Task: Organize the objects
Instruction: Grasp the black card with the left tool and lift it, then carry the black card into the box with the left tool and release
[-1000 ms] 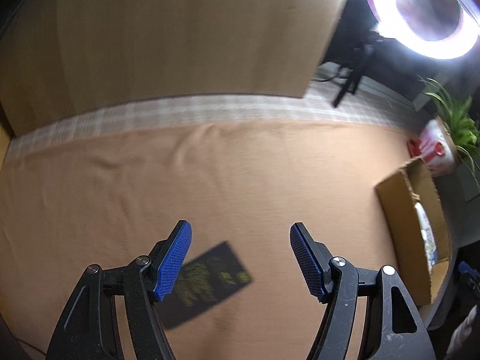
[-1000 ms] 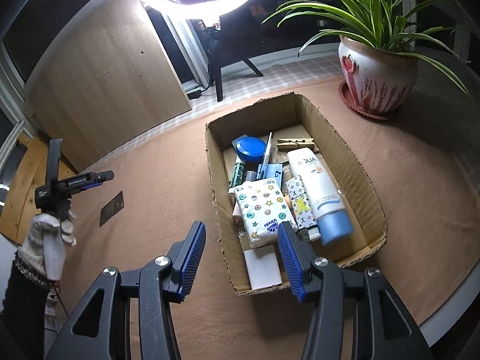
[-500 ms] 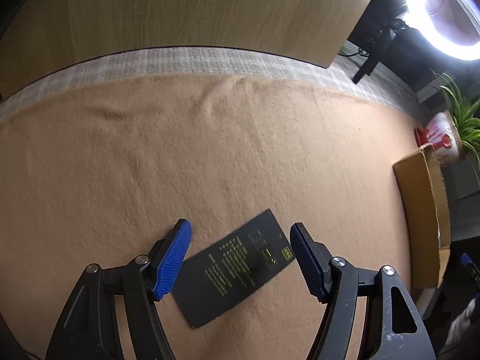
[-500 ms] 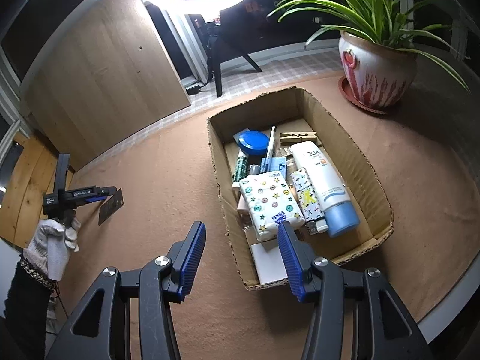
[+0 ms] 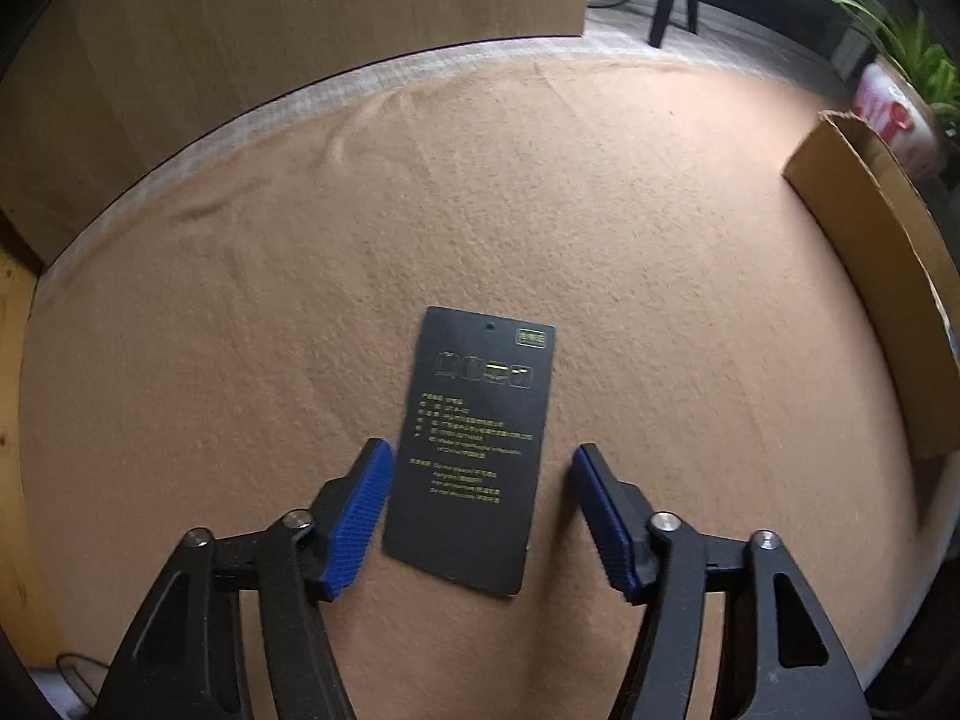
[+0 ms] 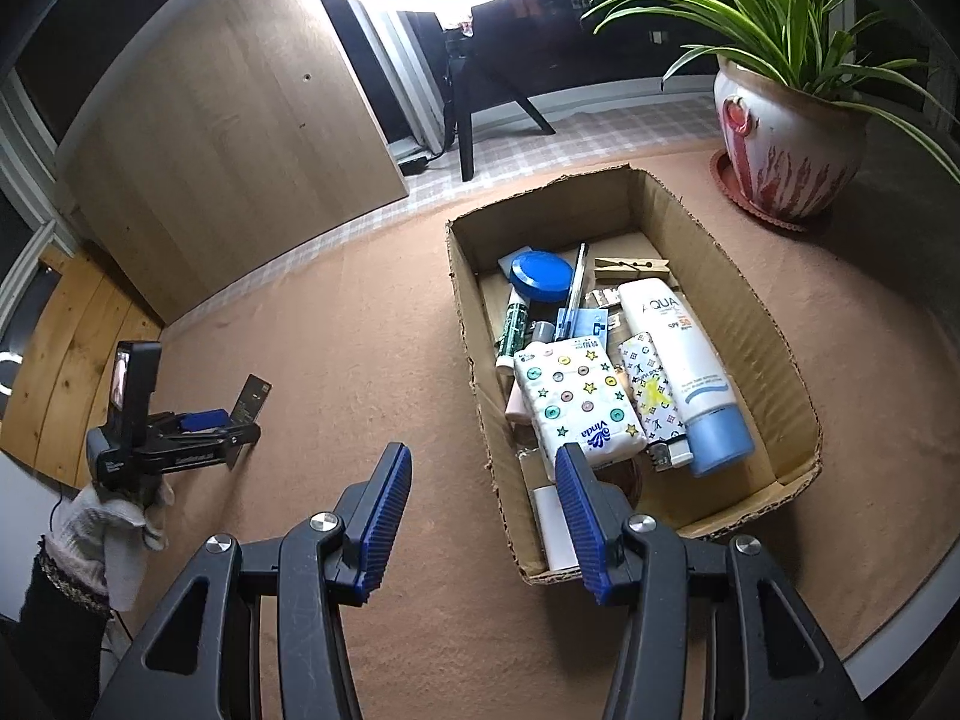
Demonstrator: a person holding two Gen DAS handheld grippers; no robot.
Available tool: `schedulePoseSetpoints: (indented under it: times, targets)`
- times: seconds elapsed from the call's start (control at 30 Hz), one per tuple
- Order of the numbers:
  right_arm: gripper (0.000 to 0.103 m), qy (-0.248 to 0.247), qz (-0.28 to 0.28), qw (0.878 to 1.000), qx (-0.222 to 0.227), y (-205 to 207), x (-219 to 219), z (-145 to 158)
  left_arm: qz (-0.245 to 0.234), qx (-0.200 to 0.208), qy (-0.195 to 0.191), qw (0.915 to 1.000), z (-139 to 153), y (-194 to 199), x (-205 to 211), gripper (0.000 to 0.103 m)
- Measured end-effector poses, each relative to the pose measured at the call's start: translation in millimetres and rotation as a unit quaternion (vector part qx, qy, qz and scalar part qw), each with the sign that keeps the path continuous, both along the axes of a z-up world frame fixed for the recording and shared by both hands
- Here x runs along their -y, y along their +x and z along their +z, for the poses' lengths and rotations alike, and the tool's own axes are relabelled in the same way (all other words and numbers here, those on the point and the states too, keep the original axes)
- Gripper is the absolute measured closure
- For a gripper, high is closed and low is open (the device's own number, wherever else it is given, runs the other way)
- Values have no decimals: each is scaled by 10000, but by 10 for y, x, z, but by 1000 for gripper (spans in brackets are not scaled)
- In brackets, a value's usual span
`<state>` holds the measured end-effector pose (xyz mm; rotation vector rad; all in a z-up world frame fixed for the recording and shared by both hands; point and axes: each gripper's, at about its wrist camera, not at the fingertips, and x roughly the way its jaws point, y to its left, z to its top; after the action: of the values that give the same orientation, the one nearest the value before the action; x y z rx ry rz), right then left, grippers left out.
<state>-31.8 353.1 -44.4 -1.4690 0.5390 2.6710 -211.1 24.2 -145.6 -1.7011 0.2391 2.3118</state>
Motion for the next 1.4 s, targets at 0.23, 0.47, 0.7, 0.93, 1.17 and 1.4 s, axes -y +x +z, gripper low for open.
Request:
schedulePoseSetpoints:
  times: [0.23, 0.47, 0.7, 0.93, 1.17, 1.4]
  targets:
    - [57, 40, -109, 9999, -88, 125, -84, 45, 65, -20, -7, 10000, 43, 74, -37, 49]
    - [57, 54, -279, 9995, -129, 247, -220, 62, 206, -59, 355, 9991, 178, 198, -160, 49]
    - [57, 297, -320, 9989, -160, 417, -281, 79, -194, -398, 584, 9973, 549, 308, -679, 49]
    - [57, 439, -309, 9985, -127, 573, -345, 62, -650, -706, 744, 9926, 859, 293, -1449, 49]
    - [57, 440, -428, 9981, -75, 697, -526, 12, -1043, -862, 855, 9871, 1031, 147, -2259, 49]
    - [57, 399, -618, 9973, -36, 813, -757, -28, -1245, -877, 845, 9847, 981, -27, -2868, 49]
